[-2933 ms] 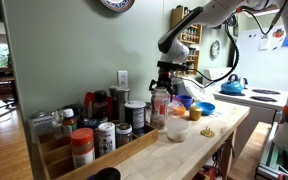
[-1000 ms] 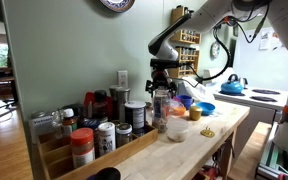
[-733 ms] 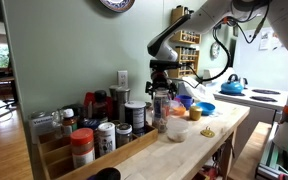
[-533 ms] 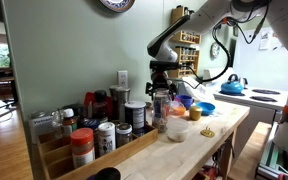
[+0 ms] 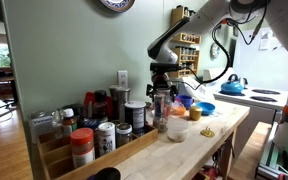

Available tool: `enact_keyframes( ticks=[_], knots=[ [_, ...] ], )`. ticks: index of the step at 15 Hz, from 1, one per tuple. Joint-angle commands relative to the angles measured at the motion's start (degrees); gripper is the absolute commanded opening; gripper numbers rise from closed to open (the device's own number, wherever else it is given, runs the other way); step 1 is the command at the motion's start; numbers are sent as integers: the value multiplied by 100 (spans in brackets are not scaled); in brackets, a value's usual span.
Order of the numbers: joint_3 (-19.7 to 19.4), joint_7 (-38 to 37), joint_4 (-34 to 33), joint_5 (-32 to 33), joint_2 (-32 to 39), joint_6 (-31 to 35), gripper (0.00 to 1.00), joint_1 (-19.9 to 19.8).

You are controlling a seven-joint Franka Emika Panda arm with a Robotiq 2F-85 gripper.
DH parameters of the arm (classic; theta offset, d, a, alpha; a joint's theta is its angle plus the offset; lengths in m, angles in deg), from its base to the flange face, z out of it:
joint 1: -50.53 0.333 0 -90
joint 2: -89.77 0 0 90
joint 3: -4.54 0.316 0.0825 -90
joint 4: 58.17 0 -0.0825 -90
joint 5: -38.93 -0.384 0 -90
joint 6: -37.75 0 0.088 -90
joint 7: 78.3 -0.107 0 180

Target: Transfer the contents of the labeled plastic bottle to the plastic bowl

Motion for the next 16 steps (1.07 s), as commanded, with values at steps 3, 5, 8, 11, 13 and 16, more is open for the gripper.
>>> enact_keyframes(
  ticks=[3, 5, 8, 11, 13, 16],
  knots=[
    [-105, -73, -3, 28, 108, 175, 100, 95],
    [-124, -82, -1, 33, 122, 199, 100, 92],
    [-137, -105, -14, 37, 165, 179, 100, 90],
    [-153, -150, -17, 23, 207, 197, 100, 88],
    [-169, -199, -24, 8, 233, 226, 100, 78],
    [-185, -271, -27, -39, 247, 265, 74, 49]
  ],
)
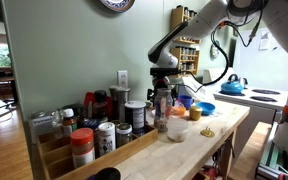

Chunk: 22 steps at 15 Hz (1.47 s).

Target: Transfer the contents of the labeled plastic bottle to the plastic bowl

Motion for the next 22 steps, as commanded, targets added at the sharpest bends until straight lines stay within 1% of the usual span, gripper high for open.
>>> enact_keyframes(
  ticks=[1, 5, 8, 12, 16, 22],
  knots=[
    [-80, -164, -30, -57, 36, 103, 68, 36],
    [-119, -280, -69, -8, -40, 56, 63, 29],
    [-156, -476, -85, 28, -217, 11, 63, 32],
    [-198, -1123, -131, 341, -628, -41, 63, 128],
    [-161, -1985, -166, 1002, -1075, -181, 63, 232],
    [26, -3495, -163, 2430, -1630, -611, 63, 506]
  ],
)
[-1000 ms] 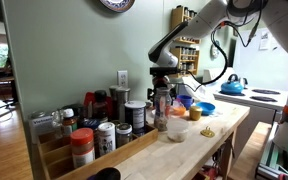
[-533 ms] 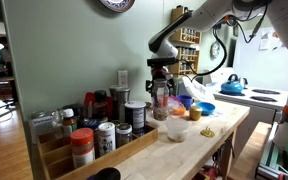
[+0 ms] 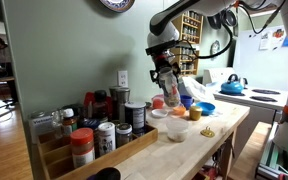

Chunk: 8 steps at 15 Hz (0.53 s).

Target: Transfer the contents of the labeled plastic bottle to the plastic bowl

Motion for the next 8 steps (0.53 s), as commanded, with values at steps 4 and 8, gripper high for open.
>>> enact_keyframes(
  ticks=[4, 8],
  knots=[
    [247, -1487, 123, 1472, -459, -505, 63, 370],
    [413, -1605, -4, 1770, -352, -596, 88, 362]
  ],
)
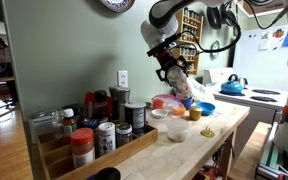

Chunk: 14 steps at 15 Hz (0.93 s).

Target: Transfer the contents of the labeled plastic bottle to the plastic bowl

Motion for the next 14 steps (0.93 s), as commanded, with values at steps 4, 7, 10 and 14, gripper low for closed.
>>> enact_keyframes(
  ticks=[4, 7, 10, 14],
  knots=[
    [139, -128, -23, 221, -10, -104, 88, 3],
    [172, -255, -78, 423, 94, -272, 63, 97],
    [265, -730, -53, 855, 236, -438, 63, 316],
    [400, -1267, 62, 1109, 341, -405, 63, 548]
  ],
)
